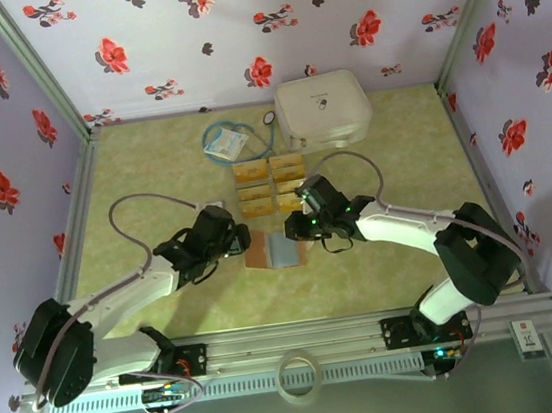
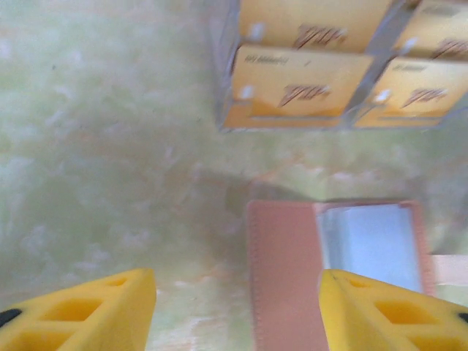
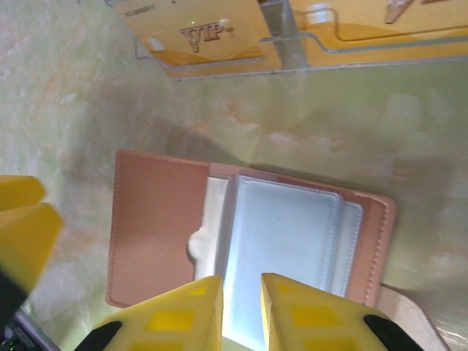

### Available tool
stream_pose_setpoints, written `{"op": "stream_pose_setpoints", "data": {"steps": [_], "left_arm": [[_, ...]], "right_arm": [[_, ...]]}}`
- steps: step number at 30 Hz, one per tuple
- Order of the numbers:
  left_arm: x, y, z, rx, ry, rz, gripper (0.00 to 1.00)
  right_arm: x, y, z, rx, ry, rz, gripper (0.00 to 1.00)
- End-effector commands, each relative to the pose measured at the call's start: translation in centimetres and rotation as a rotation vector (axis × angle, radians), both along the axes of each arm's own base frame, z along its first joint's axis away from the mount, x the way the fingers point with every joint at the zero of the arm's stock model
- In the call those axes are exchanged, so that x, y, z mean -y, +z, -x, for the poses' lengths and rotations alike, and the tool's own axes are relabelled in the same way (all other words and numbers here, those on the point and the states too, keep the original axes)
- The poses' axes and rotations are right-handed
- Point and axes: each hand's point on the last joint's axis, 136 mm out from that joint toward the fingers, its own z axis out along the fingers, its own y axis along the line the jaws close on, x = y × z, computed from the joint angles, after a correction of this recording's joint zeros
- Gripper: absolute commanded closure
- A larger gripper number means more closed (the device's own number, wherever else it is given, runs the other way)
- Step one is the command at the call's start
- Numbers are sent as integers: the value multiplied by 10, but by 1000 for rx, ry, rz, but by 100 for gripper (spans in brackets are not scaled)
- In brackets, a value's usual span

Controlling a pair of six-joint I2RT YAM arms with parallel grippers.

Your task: Put the credit cards into the card holder

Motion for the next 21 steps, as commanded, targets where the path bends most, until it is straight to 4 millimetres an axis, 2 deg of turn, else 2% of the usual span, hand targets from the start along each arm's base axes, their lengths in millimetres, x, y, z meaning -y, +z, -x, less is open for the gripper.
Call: {"op": "stream_pose_setpoints", "data": {"steps": [1, 5, 11, 16, 21], "left_arm": [[11, 25, 0, 10, -11, 77, 38], [30, 34, 4, -3, -38, 154, 38], [50, 19, 12, -49, -75, 209, 38], [53, 0, 18, -87, -90, 167, 39], [47, -19, 21, -121, -82, 108, 45]], "right_arm": [[12, -1, 0, 21, -6, 42, 79], [19, 2, -7, 48, -44, 75, 76], [20, 5, -9, 41, -40, 58, 74], [11, 2, -10, 14, -19, 20, 74], [4, -1, -12, -2, -10, 7, 74]]}}
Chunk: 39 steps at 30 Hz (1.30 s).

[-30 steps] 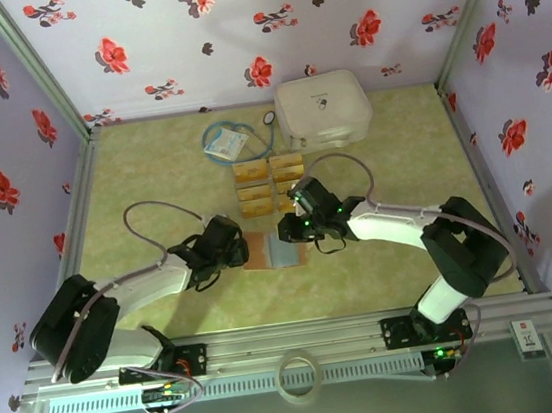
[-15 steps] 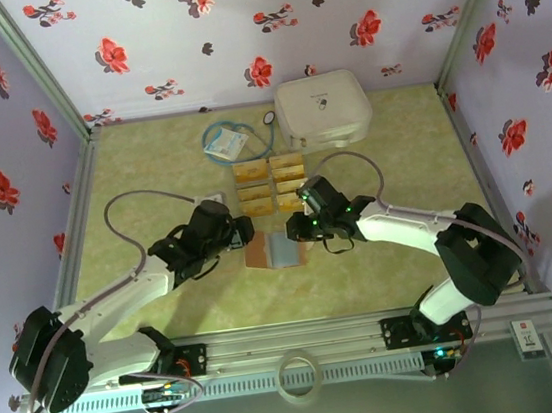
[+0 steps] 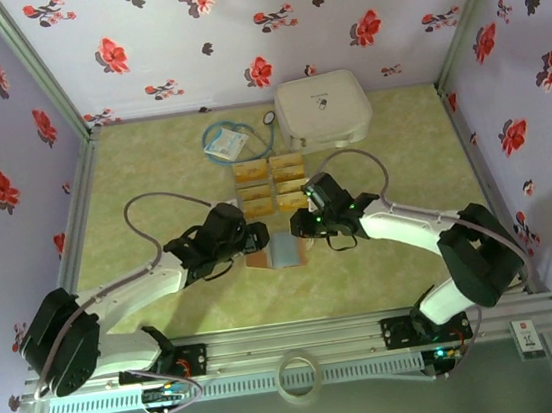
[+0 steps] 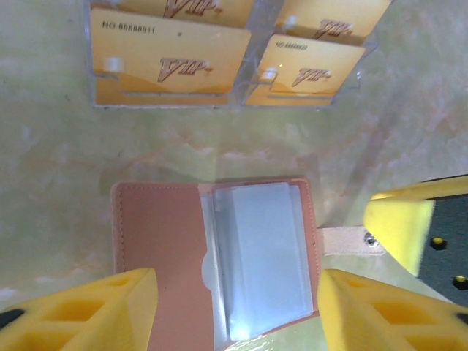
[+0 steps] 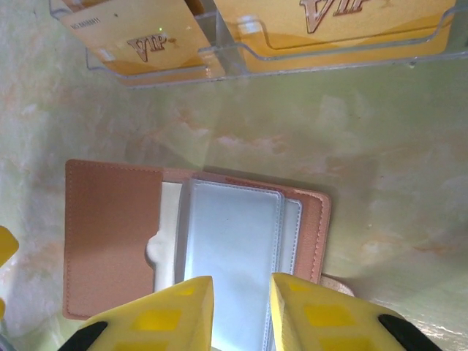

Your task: Put the credit cards into the card holder

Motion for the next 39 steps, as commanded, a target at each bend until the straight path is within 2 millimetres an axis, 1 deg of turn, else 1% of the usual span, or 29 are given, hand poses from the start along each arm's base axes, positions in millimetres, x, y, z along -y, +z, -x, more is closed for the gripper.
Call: {"op": "stream_pose_setpoints", "data": {"steps": [1, 5, 11, 17, 22, 26, 32, 36, 39], "left_arm": [[-3, -16, 5, -28, -7, -39, 46], [-4, -26, 5, -39, -23, -77, 50], [-13, -47, 6, -55, -34, -172, 55], [-22, -59, 4, -61, -34, -254, 58], [-23, -51, -1, -36, -46, -295, 57], [-20, -46, -4, -32, -58, -303, 57], [-16, -43, -2, -56, -63, -332, 58], [-12, -26, -3, -27, -54, -352, 58], [-15, -13, -5, -9, -31, -395, 58]], "right_arm": [[-11, 4, -7, 8, 22, -33, 74], [-16, 2, -10, -2, 26, -43, 74], [-23, -3, -14, -12, 33, -49, 75], [-27, -9, -17, -23, 32, -49, 76], [-28, -15, -18, -34, 29, -48, 76], [-29, -18, -18, -40, 28, -51, 77], [-29, -21, -18, -46, 26, -51, 77], [-28, -22, -17, -47, 25, -47, 76], [-27, -21, -17, -44, 23, -49, 76]]}}
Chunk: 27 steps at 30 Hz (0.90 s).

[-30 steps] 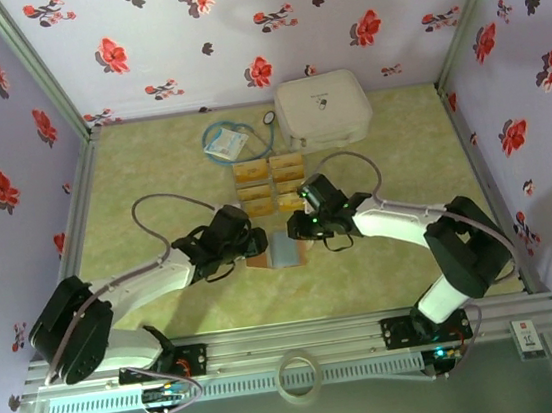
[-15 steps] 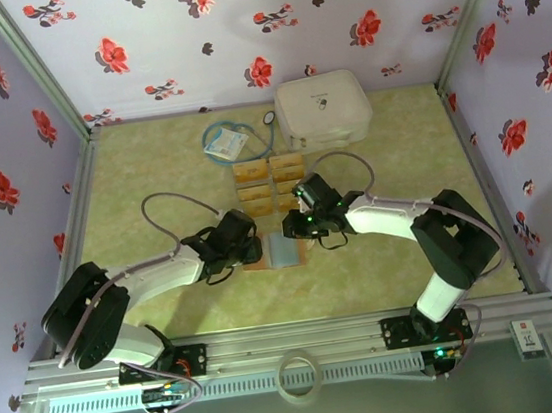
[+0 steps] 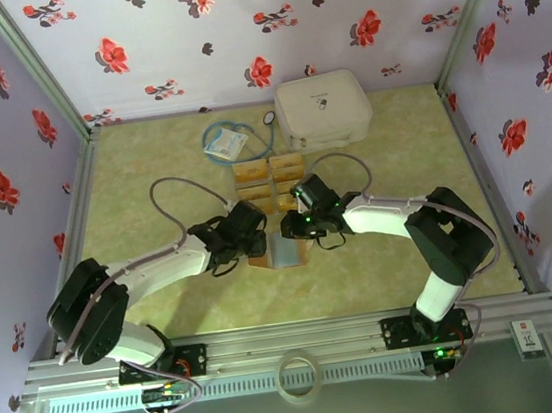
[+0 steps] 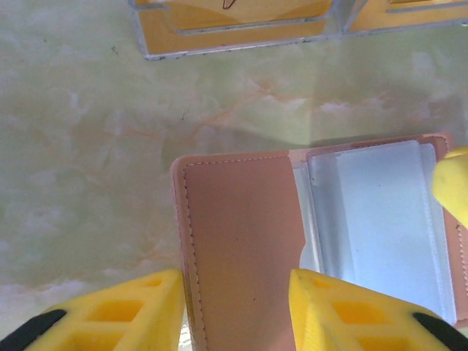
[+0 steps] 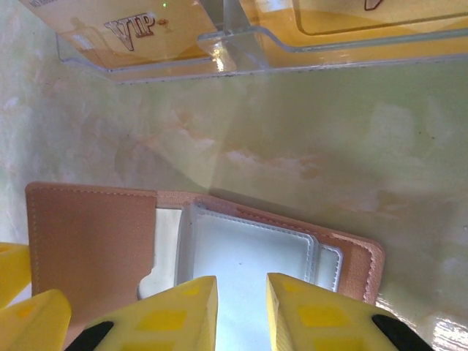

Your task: Put the credit cards into the card holder

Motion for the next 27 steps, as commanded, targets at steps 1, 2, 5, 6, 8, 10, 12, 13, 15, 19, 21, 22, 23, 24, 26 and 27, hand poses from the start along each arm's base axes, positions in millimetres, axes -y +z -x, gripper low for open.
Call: {"op": "stream_pose_setpoints", "data": {"steps": [1, 2, 5, 6, 8, 10, 12, 13, 15, 19, 21, 22, 23, 24, 26, 27], "left_arm": [[-9, 18, -3, 35, 37, -83, 58], [-9, 22, -3, 41, 42, -84, 57], [-3, 33, -2, 62, 41, -54, 57], [-1, 37, -2, 69, 41, -40, 57], [6, 41, 0, 84, 24, -10, 56], [13, 39, 3, 79, 12, 18, 56], [16, 31, 7, 64, 6, 42, 56], [17, 27, 8, 59, 4, 54, 56], [17, 19, 11, 51, 3, 69, 56], [14, 1, 15, 47, -1, 77, 57], [13, -6, 16, 45, -4, 77, 57], [13, -10, 16, 44, -6, 77, 57], [11, -15, 17, 43, -5, 72, 57], [11, -18, 17, 40, -5, 66, 57], [10, -27, 18, 34, -5, 56, 57], [9, -30, 19, 29, -5, 52, 57]], "right_arm": [[-3, 6, -6, 6, -13, -18, 76], [-3, 6, -6, 7, -15, -18, 76], [0, 5, -5, 5, -19, -14, 76], [0, 5, -5, 5, -21, -14, 76], [2, 4, -6, 6, -25, -12, 76], [3, 4, -6, 6, -28, -12, 76], [4, 5, -7, 6, -30, -15, 76], [4, 5, -8, 6, -31, -16, 76], [3, 6, -8, 5, -29, -18, 76], [3, 5, -8, 0, -25, -20, 76], [2, 5, -8, -1, -23, -23, 76], [1, 5, -8, -3, -22, -26, 76], [0, 5, -8, -3, -21, -27, 76], [0, 5, -9, -3, -20, -29, 76], [-2, 5, -8, -9, -16, -32, 76], [-2, 4, -9, -9, -16, -34, 76]]}}
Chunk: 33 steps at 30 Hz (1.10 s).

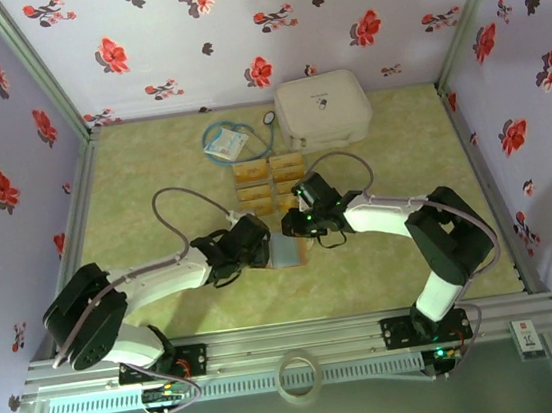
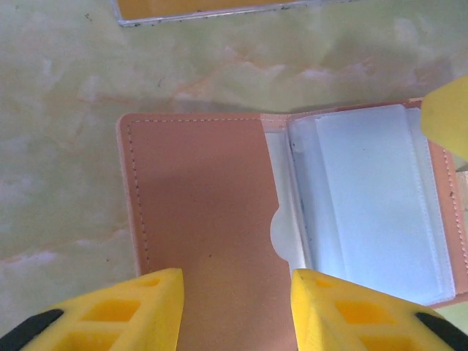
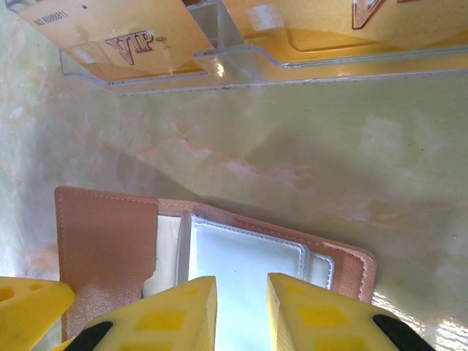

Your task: Put the credit cards into the card holder

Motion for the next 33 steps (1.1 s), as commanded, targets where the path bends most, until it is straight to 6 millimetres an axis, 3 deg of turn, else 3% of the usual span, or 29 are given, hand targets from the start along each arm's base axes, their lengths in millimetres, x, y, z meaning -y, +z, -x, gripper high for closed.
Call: {"op": "stream_pose_setpoints", "data": {"steps": [1, 21, 33], "left_arm": [[5, -11, 0, 1, 4, 19, 57], [-3, -29, 1, 28, 0, 11, 52], [-2, -28, 0, 57, -9, 37, 39]], "right_arm": [[-6, 3, -4, -8, 0, -26, 76], [-10, -7, -3, -36, 11, -24, 76], [-9, -20, 1, -63, 16, -7, 76]]}}
